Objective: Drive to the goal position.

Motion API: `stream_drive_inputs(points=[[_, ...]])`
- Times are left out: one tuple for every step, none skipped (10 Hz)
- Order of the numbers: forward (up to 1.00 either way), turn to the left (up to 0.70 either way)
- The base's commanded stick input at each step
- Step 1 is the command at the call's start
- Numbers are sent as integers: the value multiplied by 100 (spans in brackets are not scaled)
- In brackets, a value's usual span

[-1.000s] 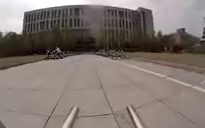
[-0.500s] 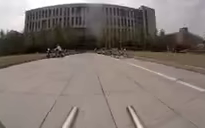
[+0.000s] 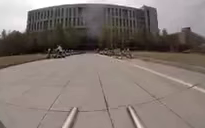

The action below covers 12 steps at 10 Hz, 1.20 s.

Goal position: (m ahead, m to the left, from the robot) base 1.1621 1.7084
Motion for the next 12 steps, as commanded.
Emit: stream_drive_inputs(points=[[70, 0], [70, 0], [70, 0], [70, 0], [70, 0], [70, 0], [70, 0], [70, 0], [70, 0], [70, 0], [70, 0], [70, 0]])
